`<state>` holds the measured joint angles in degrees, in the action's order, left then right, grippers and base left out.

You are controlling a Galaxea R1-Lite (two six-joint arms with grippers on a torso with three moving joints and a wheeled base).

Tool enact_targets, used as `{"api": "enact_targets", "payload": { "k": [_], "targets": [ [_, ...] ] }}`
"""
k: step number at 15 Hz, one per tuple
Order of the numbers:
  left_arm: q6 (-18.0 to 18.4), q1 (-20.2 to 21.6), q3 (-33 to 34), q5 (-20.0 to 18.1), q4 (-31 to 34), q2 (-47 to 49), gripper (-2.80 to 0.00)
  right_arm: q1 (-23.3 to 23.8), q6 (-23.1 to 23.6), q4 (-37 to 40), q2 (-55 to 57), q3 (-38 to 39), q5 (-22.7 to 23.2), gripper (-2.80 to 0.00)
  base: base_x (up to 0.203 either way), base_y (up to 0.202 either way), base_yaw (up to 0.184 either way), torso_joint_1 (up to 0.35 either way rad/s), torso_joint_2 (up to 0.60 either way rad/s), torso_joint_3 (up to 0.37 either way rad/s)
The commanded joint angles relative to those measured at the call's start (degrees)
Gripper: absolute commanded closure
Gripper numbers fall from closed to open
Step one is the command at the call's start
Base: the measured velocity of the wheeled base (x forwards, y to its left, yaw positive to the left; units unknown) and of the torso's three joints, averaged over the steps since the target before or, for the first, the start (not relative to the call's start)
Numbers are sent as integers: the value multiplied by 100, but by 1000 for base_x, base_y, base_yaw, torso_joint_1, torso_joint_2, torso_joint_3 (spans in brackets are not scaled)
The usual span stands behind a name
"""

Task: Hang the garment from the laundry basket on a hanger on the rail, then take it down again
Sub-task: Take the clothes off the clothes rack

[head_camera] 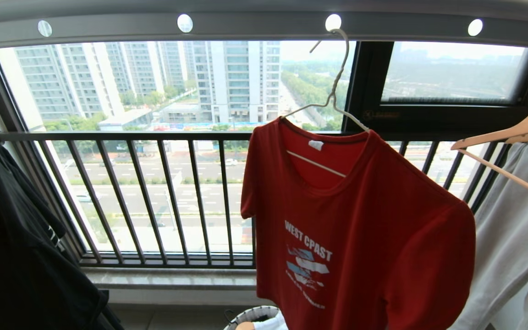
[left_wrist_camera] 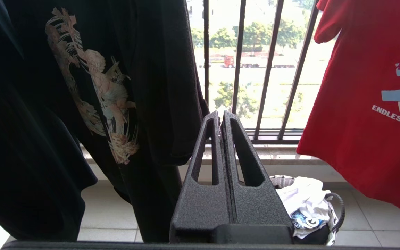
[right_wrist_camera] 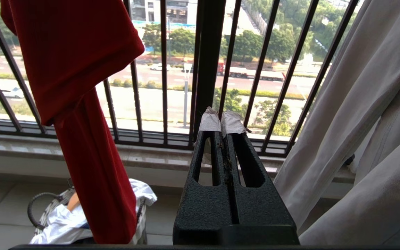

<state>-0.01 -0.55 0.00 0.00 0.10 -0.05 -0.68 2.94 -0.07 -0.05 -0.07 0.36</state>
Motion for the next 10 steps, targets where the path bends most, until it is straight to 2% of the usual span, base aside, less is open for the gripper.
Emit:
{"api": "enact_targets", "payload": {
  "k": [1, 4, 6, 10],
  "targets": [
    [-1, -1, 0, 0, -1, 5, 0, -2, 5, 4, 5, -33, -36, 0, 0, 0, 0, 0, 0, 0],
    [-2, -4, 0, 0, -1, 5, 0, -4, -15, 58, 414, -851, -4, 0, 0, 0, 0, 0, 0, 0],
    [-3, 0, 0, 0, -1, 5, 0, -29, -10, 59, 1514, -1717, 131, 0, 0, 0, 0, 0, 0, 0],
    [1, 2, 0, 0, -1, 5, 0, -61, 146, 124, 4178, -4120, 1258, 0, 0, 0, 0, 0, 0, 0]
  ]
}}
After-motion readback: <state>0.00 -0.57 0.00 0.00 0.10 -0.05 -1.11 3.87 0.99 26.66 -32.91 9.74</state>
